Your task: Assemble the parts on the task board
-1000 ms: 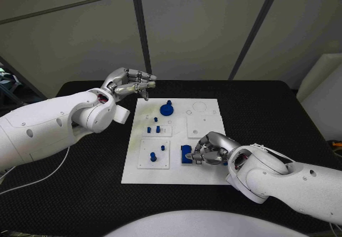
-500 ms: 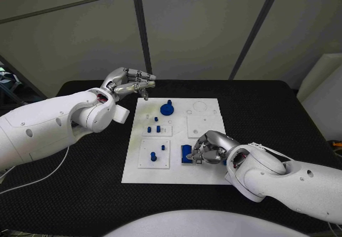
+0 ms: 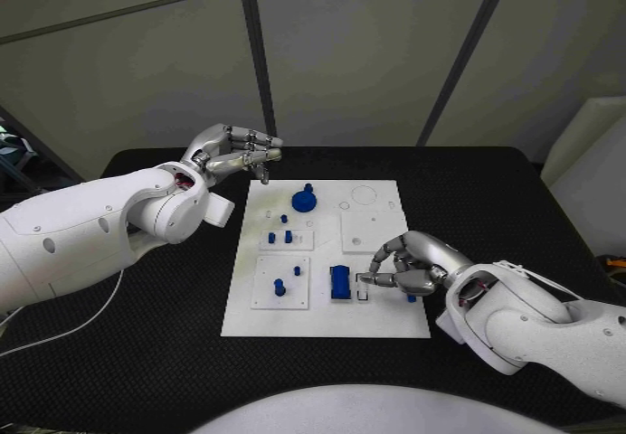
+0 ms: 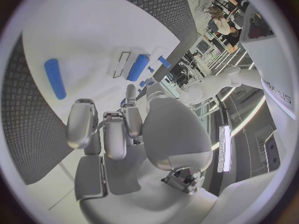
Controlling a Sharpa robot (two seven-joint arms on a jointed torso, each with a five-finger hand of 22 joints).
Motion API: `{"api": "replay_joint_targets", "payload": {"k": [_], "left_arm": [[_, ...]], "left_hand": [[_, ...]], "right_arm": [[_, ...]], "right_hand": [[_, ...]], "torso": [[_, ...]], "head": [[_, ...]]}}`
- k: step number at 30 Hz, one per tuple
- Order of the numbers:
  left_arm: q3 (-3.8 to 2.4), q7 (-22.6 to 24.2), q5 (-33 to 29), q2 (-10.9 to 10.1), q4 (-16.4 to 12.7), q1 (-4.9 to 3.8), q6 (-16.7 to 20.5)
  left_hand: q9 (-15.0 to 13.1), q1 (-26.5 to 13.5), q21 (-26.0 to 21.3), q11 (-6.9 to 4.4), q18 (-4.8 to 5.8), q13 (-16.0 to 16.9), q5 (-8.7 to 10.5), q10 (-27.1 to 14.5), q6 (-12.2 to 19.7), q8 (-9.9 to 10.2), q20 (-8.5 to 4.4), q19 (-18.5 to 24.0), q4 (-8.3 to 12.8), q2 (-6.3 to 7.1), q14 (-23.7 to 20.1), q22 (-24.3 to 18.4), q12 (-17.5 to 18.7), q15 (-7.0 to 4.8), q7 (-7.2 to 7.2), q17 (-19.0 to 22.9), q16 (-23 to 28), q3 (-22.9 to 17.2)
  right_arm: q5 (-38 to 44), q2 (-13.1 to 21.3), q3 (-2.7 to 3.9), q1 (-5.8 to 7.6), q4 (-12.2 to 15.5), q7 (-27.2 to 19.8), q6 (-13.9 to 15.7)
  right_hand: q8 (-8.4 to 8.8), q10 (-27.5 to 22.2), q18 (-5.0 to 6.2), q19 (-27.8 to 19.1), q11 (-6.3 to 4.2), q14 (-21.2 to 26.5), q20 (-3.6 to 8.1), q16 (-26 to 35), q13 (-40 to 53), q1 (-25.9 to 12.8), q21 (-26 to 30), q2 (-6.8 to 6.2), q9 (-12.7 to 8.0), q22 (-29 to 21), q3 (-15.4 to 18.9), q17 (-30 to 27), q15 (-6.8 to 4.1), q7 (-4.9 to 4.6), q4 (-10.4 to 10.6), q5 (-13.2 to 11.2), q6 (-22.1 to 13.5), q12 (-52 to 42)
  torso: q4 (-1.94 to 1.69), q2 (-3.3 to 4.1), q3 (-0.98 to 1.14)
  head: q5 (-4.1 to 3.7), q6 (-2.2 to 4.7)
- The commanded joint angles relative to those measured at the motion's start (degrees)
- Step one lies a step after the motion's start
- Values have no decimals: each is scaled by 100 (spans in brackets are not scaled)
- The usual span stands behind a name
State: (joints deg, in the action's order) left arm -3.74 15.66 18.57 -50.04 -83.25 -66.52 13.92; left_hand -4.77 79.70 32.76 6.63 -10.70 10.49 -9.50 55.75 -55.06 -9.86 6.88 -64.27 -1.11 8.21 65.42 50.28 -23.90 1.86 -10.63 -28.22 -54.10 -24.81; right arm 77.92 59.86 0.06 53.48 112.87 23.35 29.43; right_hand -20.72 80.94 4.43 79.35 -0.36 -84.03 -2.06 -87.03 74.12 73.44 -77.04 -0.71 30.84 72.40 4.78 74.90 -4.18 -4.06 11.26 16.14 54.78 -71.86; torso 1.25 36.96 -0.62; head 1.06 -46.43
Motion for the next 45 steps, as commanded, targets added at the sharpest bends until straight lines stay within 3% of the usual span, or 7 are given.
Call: {"api": "replay_joint_targets", "payload": {"k": [1, 5, 13, 18, 24, 30, 45], "left_arm": [[-1, 53, -9, -1, -3, -5, -42], [-1, 56, -9, 10, 2, -4, -40], [-1, 67, -9, 5, -6, 11, -45], [-1, 74, -9, -12, -13, 24, -42], [-1, 77, -9, -21, -23, 31, -41], [-1, 79, -9, -24, -16, 34, -41], [-1, 78, -9, -19, -7, 41, -49]], "left_hand": [[3, 4, -25, -17, 20, 5, -7, -33, 33, -37, 26, -3, 9, -48, -40, -9, -32, -13, 16, 6, 4, 12], [3, 4, -25, -17, 20, 5, -7, -33, 33, -37, 26, -3, 9, -48, -40, -9, -32, -13, 16, 6, 4, 12], [3, 4, -25, -17, 20, 5, -7, -33, 33, -37, 26, -3, 9, -48, -40, -9, -32, -13, 16, 6, 4, 12], [3, 4, -25, -17, 20, 5, -7, -33, 33, -37, 26, -3, 9, -48, -40, -9, -32, -13, 16, 6, 4, 12], [3, 4, -25, -17, 20, 5, -7, -33, 33, -37, 26, -3, 9, -48, -40, -9, -32, -13, 16, 6, 4, 12], [3, 4, -25, -17, 20, 5, -7, -33, 33, -37, 26, -3, 9, -48, -40, -9, -32, -13, 16, 6, 4, 12], [3, 4, -25, -17, 20, 5, -7, -33, 33, -37, 26, -3, 9, -48, -40, -9, -32, -13, 16, 6, 4, 12]], "right_arm": [[-451, 240, 19, 12, 49, -533, 75], [-314, 527, 34, 15, 3, -476, -120], [409, 618, 35, 5, -182, -58, -540], [784, 591, 30, -3, -251, 236, -797], [1091, 578, 25, -9, -278, 526, -1041], [1244, 557, 19, -28, -281, 644, -1169], [1353, 395, 13, -217, -340, 724, -1259]], "right_hand": [[179, -19, -29, -2, 53, -467, -64, 31, -11, 99, 32, 18, -115, -12, -16, 900, 61, -58, 22, 44, 50, 45], [355, -6, -28, 0, 66, -468, -88, 31, 9, 143, 32, 20, -245, -6, -26, 902, 75, -73, 33, 69, 141, 37], [507, 12, -35, 23, 62, -469, -96, 28, 22, 154, 7, 11, -382, 33, -19, 911, 76, -64, 71, 73, 308, 37], [522, 18, -31, 18, 34, -466, -84, 37, 25, 113, 17, -32, -421, 26, 23, 896, 56, -26, 122, 56, 481, 47], [512, 9, -32, 19, 16, -463, -73, 44, 9, 74, 19, -62, -425, 28, 55, 886, 42, -1, 167, 48, 571, 75], [506, 8, -32, 19, 3, -461, -62, 50, 6, 23, 22, -95, -422, 28, 92, 878, 30, 13, 223, 44, 620, 86], [512, 4, -31, 14, -1, -459, -55, 57, -2, -30, 31, -129, -421, 20, 129, 868, 26, 18, 286, 50, 637, 103]], "torso": [[11, -5, -4], [34, -8, -6], [93, -5, 19], [81, -3, 4], [63, 4, 3], [81, -3, 3], [70, 10, 6]], "head": [[-28, 9], [-109, 30], [-162, 47], [-231, 60], [-284, 68], [-275, 60], [-265, 46]]}}
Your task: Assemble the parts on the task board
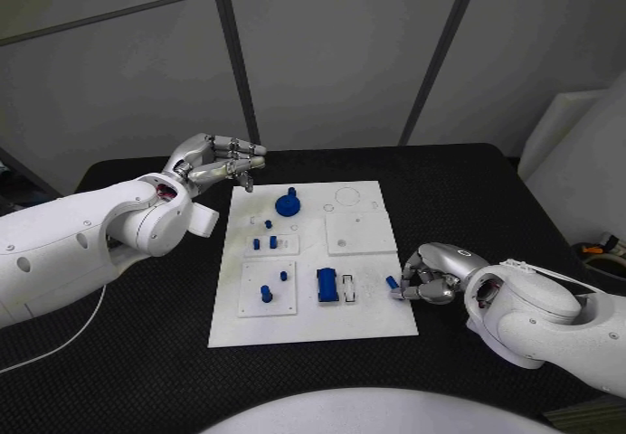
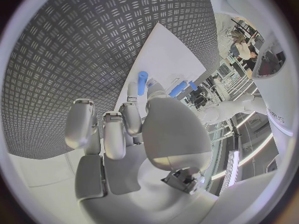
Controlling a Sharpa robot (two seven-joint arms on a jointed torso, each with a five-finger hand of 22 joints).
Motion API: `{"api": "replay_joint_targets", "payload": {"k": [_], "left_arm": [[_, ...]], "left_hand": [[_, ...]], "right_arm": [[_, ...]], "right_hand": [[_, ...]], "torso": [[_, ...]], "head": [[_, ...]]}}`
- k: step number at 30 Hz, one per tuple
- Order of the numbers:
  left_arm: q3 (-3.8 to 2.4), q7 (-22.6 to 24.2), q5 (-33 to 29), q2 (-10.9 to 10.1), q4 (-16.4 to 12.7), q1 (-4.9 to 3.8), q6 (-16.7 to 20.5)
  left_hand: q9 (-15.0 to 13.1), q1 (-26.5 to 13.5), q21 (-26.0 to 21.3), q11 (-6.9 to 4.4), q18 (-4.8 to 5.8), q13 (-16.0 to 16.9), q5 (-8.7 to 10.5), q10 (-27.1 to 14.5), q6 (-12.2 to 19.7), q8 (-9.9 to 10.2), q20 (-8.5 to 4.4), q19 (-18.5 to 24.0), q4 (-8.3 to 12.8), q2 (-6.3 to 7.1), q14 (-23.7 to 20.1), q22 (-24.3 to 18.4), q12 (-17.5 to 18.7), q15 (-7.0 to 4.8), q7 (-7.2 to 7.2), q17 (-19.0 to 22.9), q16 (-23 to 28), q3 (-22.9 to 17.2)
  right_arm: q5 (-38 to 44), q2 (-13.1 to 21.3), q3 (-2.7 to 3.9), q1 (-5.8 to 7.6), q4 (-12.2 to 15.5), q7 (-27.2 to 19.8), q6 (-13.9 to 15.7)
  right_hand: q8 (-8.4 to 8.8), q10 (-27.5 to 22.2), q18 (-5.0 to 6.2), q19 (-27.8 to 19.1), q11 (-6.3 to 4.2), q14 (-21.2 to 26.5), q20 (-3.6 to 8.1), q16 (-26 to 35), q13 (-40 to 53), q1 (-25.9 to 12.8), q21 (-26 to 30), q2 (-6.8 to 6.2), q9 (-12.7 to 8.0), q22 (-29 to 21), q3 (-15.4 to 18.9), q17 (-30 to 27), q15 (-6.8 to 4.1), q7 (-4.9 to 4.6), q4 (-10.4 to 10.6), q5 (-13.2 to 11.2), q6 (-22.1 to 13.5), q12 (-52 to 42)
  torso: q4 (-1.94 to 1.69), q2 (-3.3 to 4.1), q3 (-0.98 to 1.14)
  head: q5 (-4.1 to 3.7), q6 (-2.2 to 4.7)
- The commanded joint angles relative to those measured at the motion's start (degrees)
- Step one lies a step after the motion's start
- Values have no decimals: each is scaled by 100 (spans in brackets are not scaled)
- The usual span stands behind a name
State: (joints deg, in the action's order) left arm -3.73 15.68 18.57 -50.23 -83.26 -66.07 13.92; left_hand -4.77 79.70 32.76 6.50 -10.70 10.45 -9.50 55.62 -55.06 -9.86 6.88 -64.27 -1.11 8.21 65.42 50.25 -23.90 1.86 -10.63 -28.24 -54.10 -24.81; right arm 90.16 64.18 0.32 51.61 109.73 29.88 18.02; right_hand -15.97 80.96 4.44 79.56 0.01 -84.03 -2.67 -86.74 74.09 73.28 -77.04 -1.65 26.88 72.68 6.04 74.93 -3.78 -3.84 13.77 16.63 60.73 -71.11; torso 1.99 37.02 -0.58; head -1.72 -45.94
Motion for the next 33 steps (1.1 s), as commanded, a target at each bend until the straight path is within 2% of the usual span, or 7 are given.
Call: {"api": "replay_joint_targets", "payload": {"k": [1, 15, 19, 23, 26, 30, 33], "left_arm": [[-1, 75, -8, -1, -5, -4, -49], [-1, 68, -8, -10, -9, 0, -59], [-1, 64, -8, -25, -14, 0, -60], [-1, 56, -8, -47, -21, 0, -58], [-1, 54, -8, -58, -26, 0, -56], [-1, 52, -8, -62, -27, 0, -53], [-1, 52, -8, -59, -26, 0, -53]], "left_hand": [[2, 4, -25, -4, 20, 9, -6, -20, 32, -38, 26, -3, 9, -48, -39, -6, -32, -13, 16, 8, 4, 12], [2, 4, -25, -4, 20, 9, -6, -20, 32, -38, 26, -3, 9, -48, -39, -6, -32, -13, 16, 8, 4, 12], [2, 4, -25, -4, 20, 9, -6, -20, 32, -38, 26, -3, 9, -48, -39, -6, -32, -13, 16, 8, 4, 12], [2, 4, -25, -4, 20, 9, -6, -20, 32, -38, 26, -3, 9, -48, -39, -6, -32, -13, 16, 8, 4, 12], [2, 4, -25, -4, 20, 9, -6, -20, 32, -38, 26, -3, 9, -48, -39, -6, -32, -13, 16, 8, 4, 12], [3, -6, -38, -4, 21, 11, -6, -31, 35, -47, 26, -9, 4, -61, -41, -13, -53, -12, 16, 16, -1, 22], [3, -6, -38, -4, 21, 11, -6, -31, 35, -47, 26, -9, 4, -61, -41, -13, -53, -12, 16, 16, -1, 22]], "right_arm": [[142, -57, -14, -40, -37, 76, -120], [655, -369, -14, -99, -238, 432, -192], [806, -438, -15, -108, -258, 518, -400], [1019, -480, -15, -117, -242, 603, -516], [1074, -478, -15, -121, -208, 644, -527], [976, -460, -14, -123, -143, 682, -517], [766, -432, -14, -123, -68, 726, -414]], "right_hand": [[37, 2, -31, -9, -39, -460, 7, 28, 2, -6, 33, -35, -24, -9, 1, 867, -15, -2, 34, 6, 44, 27], [73, -18, -31, -10, -61, -458, 28, 36, -6, 338, 46, 51, -25, -13, -141, 860, -36, 16, -101, -3, 30, 65], [106, -44, -28, -19, -64, -455, 35, 46, -23, 585, 63, 84, -35, -27, -302, 846, -42, 14, -228, -285, 12, 106], [160, -73, -23, -23, -75, -452, 58, 56, -39, 952, 76, 219, -68, -33, -691, 836, -58, 16, -415, -662, 19, 153], [193, -83, -28, -18, -87, -453, 62, 56, -45, 1118, 74, 226, -91, -25, -1004, 838, -67, 31, -538, -652, 38, 179], [229, -86, -29, -17, -79, -453, 58, 58, -56, 1088, 78, 150, -111, -23, -1304, 839, -57, 25, -592, -600, 52, 207], [260, -79, -29, -14, -77, -454, 50, 60, -57, 938, 79, 4, -124, -16, -1669, 840, -45, 10, -627, -519, 76, 225]], "torso": [[-5, 5, 3], [-14, 3, -2], [-14, 1, -5], [2, -1, -1], [-1, -3, -1], [2, -9, -2], [-2, -11, -2]], "head": [[12, -3], [42, -36], [54, -54], [76, -64], [86, -70], [89, -77], [83, -74]]}}
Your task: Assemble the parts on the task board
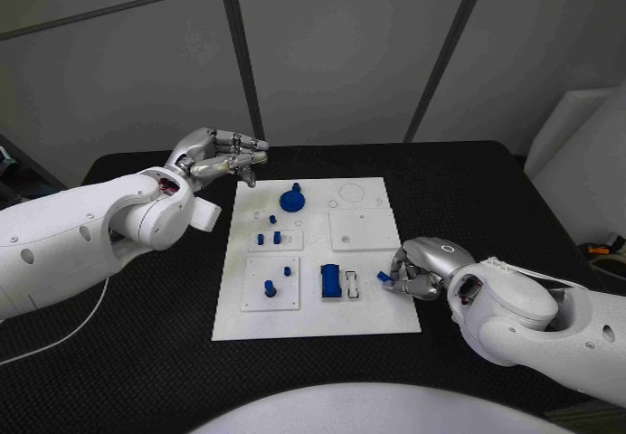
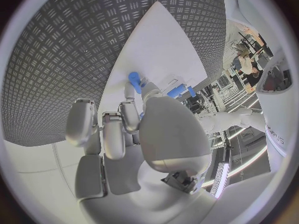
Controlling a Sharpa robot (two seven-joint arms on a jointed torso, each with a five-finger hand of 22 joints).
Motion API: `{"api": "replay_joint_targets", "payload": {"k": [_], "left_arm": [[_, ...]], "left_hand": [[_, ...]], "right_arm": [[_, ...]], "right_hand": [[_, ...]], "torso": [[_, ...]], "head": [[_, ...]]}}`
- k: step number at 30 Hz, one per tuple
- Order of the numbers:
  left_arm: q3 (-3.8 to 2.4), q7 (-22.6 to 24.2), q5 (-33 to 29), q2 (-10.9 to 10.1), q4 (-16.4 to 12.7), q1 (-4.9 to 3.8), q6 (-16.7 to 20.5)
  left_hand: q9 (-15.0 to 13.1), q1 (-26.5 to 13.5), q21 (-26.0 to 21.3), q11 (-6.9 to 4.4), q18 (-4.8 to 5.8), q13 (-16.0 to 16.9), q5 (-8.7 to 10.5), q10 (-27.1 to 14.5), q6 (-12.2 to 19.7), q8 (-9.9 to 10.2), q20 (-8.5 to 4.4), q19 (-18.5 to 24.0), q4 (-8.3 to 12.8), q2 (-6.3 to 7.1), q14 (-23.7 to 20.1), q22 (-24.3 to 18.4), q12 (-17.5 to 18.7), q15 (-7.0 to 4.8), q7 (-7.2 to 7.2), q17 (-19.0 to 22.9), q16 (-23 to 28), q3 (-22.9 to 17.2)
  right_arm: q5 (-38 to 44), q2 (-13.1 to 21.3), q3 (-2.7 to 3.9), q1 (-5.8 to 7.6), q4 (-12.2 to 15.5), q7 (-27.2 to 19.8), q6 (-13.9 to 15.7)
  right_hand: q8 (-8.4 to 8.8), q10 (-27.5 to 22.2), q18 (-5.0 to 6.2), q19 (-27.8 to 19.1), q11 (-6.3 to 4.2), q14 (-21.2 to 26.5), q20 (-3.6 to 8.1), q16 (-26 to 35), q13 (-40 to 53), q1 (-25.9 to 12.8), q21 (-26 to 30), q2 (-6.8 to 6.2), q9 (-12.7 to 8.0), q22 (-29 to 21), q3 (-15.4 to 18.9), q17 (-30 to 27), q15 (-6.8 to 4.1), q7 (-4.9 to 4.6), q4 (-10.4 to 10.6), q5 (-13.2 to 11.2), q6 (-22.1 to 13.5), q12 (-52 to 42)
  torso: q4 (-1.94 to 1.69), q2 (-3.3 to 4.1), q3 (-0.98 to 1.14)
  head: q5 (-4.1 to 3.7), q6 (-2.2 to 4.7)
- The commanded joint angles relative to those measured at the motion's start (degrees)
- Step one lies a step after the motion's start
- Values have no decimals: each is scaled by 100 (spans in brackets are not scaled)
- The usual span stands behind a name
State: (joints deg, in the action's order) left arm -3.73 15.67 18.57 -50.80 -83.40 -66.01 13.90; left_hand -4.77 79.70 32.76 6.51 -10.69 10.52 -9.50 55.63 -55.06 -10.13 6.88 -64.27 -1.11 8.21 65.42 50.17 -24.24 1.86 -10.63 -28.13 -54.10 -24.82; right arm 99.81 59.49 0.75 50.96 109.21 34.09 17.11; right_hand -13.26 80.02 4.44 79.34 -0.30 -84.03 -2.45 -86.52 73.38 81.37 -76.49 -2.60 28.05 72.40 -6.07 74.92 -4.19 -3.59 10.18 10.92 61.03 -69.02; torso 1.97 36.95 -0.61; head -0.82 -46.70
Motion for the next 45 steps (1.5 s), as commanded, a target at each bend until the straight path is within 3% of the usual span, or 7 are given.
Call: {"api": "replay_joint_targets", "payload": {"k": [1, 4, 9, 22, 34, 38, 45], "left_arm": [[-1, 53, -8, 0, -11, -5, -52], [-1, 52, -8, 5, -9, -5, -51], [-1, 51, -8, 12, -5, -5, -45], [-1, 47, -8, 22, -13, -6, -37], [-2, 26, -274, 13, -39, -7, -52], [-2, 26, -298, 14, -48, -7, -55], [-2, 25, -309, 10, -67, -9, -55]], "left_hand": [[3, -6, -38, -5, 21, 5, -6, -32, 35, -20, 26, -9, 4, -61, -41, -5, -20, -12, 16, 5, -1, 22], [3, -6, -38, -5, 21, 5, -6, -32, 35, -20, 26, -9, 4, -61, -41, -5, -20, -12, 16, 5, -1, 22], [3, -6, -38, -5, 21, 5, -6, -32, 35, -20, 26, -9, 4, -61, -41, -5, -20, -12, 16, 5, -1, 22], [3, -6, -38, -5, 21, 5, -6, -32, 35, -20, 26, -9, 4, -61, -41, -5, -20, -12, 16, 5, -1, 22], [2, 14, -44, -9, 19, 7, -8, -33, 32, -28, 23, -14, 18, -72, -43, -8, -36, -16, 19, 10, -4, 16], [2, 14, -44, -9, 19, 7, -8, -33, 32, -28, 23, -14, 18, -72, -43, -8, -36, -16, 19, 10, -4, 16], [2, 14, -44, -9, 19, 7, -8, -33, 32, -28, 23, -14, 18, -72, -43, -8, -36, -16, 19, 10, -4, 16]], "right_arm": [[-307, 50, -56, -57, 9, 316, -259], [-617, 87, -55, -56, 79, 337, -46], [-1183, 143, -52, -53, 198, 283, 337], [-2556, 157, -39, -34, 440, -584, 1456], [-2987, -133, -35, -25, 309, -651, 1474], [-3043, -272, -35, -24, 237, -622, 1391], [-3118, -466, -34, -23, 66, -496, 1142]], "right_hand": [[-5, 22, -31, 13, -43, -455, 26, 37, 20, 83, 18, 64, -243, 20, -545, 845, -5, -13, -271, 93, 47, 12], [11, 36, -33, 19, -48, -457, 20, 32, 28, -57, 13, -24, -242, 30, -790, 854, -4, -14, -278, 165, 49, 9], [62, 62, -36, 32, -25, -462, 12, 22, 46, -337, 3, -59, -260, 49, -1028, 874, 5, -29, -188, -44, 35, -7], [104, 125, -50, 78, -22, -480, 7, -25, 135, -748, -51, -276, -259, 124, -1350, 953, 10, -29, -136, 274, 105, -102], [110, 147, -53, 89, -19, -484, 7, -37, 163, -889, -64, -358, -251, 142, -1320, 972, 11, -30, -121, 431, 128, -134], [109, 147, -53, 89, -20, -485, 7, -39, 163, -901, -63, -360, -249, 142, -1316, 977, 11, -30, -119, 438, 133, -132], [109, 151, -53, 87, -19, -486, 7, -41, 166, -962, -61, -375, -245, 140, -1286, 980, 12, -29, -107, 451, 149, -135]], "torso": [[-1, -5, 2], [-7, -5, 1], [-7, -3, -1], [-5, 5, -4], [-8, 11, -5], [-7, 9, 1], [-13, 9, -8]], "head": [[-9, 3], [-15, 5], [0, 15], [33, 33], [63, 14], [81, 0], [93, -19]]}}
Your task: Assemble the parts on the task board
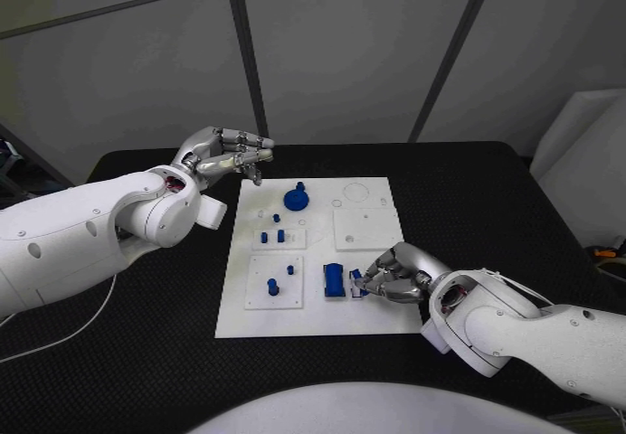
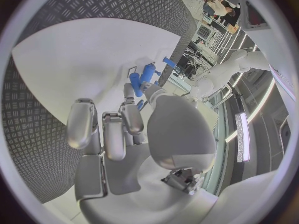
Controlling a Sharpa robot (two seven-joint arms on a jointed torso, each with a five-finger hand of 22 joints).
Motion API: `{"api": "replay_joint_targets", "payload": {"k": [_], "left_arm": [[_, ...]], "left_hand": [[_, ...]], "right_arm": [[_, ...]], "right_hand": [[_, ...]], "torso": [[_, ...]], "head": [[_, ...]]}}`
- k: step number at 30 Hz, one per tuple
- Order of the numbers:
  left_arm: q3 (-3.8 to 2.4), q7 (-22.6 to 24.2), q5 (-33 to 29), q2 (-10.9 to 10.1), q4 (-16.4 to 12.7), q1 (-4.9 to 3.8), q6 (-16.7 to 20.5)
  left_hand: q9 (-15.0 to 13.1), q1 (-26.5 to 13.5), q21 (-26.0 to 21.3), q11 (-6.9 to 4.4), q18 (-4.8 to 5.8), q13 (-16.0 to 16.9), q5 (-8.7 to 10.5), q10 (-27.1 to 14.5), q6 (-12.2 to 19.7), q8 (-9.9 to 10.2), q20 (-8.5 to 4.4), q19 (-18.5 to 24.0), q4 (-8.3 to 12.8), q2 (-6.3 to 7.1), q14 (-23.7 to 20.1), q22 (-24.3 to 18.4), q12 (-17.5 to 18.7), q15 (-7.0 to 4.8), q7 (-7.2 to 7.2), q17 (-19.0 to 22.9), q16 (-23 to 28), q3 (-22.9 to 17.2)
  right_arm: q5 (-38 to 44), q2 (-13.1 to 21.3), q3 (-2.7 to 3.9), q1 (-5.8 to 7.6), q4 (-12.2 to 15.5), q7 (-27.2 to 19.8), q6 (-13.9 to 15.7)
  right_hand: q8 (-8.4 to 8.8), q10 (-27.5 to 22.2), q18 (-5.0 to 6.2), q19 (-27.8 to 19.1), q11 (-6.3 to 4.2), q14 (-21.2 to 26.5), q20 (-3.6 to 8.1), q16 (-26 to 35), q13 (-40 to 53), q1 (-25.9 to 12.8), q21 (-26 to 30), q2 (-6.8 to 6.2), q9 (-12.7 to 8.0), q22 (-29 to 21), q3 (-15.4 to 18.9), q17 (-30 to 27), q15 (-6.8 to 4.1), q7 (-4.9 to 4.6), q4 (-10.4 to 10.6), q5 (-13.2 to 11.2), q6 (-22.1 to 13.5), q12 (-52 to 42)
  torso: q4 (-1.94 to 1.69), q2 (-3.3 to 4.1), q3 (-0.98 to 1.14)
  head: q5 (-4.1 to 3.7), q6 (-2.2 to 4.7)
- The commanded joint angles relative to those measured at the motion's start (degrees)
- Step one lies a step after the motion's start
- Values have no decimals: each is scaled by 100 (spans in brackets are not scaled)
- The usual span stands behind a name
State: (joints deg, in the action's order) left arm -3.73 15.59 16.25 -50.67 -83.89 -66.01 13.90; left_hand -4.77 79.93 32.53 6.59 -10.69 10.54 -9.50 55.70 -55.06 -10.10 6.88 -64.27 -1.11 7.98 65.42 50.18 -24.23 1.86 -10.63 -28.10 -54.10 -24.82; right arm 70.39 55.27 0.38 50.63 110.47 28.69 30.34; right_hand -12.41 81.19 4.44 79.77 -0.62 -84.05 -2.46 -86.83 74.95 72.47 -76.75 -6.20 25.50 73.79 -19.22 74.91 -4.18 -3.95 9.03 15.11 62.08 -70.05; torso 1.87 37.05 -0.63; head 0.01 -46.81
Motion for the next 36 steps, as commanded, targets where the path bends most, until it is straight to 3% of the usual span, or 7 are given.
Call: {"api": "replay_joint_targets", "payload": {"k": [1, 8, 13, 33, 34, 36], "left_arm": [[-2, 33, -78, -2, -21, -9, -56], [-2, 23, -80, -10, -26, -10, -60], [-2, 13, -81, -14, -30, -11, -60], [-2, -3, -81, -14, -19, -12, -72], [-2, -3, -81, -14, -18, -12, -73], [-2, -6, -81, -13, -16, -12, -78]], "left_hand": [[2, -9, -21, -17, 19, 5, -8, -41, 32, -31, 23, -14, 18, -49, -43, -9, -36, -16, 19, 7, -4, 16], [2, -9, -21, -17, 19, 5, -8, -41, 32, -31, 23, -14, 18, -49, -43, -9, -36, -16, 19, 7, -4, 16], [2, -9, -21, -17, 19, 5, -8, -41, 32, -31, 23, -14, 18, -49, -43, -9, -36, -16, 19, 7, -4, 16], [2, -9, -21, -17, 19, 5, -8, -41, 32, -31, 23, -14, 18, -49, -43, -9, -36, -16, 19, 7, -4, 16], [2, -4, -24, -16, 19, 5, -8, -45, 32, -34, 22, -17, 25, -49, -44, -11, -44, -17, 19, 10, -5, 18], [2, -2, -26, -16, 19, 6, -8, -47, 33, -36, 21, -18, 28, -48, -44, -11, -47, -18, 18, 11, -6, 19]], "right_arm": [[-186, -68, 2, 10, -85, 66, -207], [-167, -191, 2, 10, -216, 169, -325], [34, -240, 2, 10, -291, 276, -334], [412, -332, 3, 10, -289, 355, -436], [413, -331, 3, 10, -285, 353, -437], [416, -326, 3, 10, -281, 351, -438]], "right_hand": [[21, 35, -53, 45, 12, -484, 8, -11, 11, -75, -36, -14, 12, 2, 30, 981, 11, 9, 7, 34, 50, -33], [0, 37, -53, 48, 0, -486, 11, -17, 12, -144, -39, -24, 28, 7, 74, 990, 4, 24, 21, 65, 96, -30], [-27, 41, -54, 52, -18, -485, 24, -16, 16, -248, -41, -31, 58, 15, 184, 990, -11, 47, 37, 352, 137, -27], [-281, 143, -68, 92, -113, -496, 92, -46, 148, -463, -85, -16, 234, 79, 490, 1043, -88, 165, 132, 448, 317, -186], [-295, 146, -68, 92, -116, -496, 96, -47, 152, -500, -84, -14, 245, 79, 526, 1043, -90, 168, 160, 520, 315, -189], [-345, 161, -69, 93, -127, -497, 107, -50, 175, -625, -81, -11, 285, 80, 672, 1049, -98, 180, 266, 934, 313, -211]], "torso": [[-1, -1, -4], [13, -4, 3], [7, -8, 2], [15, -5, 6], [15, -8, 5], [15, -10, 4]], "head": [[15, -9], [42, -29], [44, -39], [58, -41], [57, -44], [57, -48]]}}
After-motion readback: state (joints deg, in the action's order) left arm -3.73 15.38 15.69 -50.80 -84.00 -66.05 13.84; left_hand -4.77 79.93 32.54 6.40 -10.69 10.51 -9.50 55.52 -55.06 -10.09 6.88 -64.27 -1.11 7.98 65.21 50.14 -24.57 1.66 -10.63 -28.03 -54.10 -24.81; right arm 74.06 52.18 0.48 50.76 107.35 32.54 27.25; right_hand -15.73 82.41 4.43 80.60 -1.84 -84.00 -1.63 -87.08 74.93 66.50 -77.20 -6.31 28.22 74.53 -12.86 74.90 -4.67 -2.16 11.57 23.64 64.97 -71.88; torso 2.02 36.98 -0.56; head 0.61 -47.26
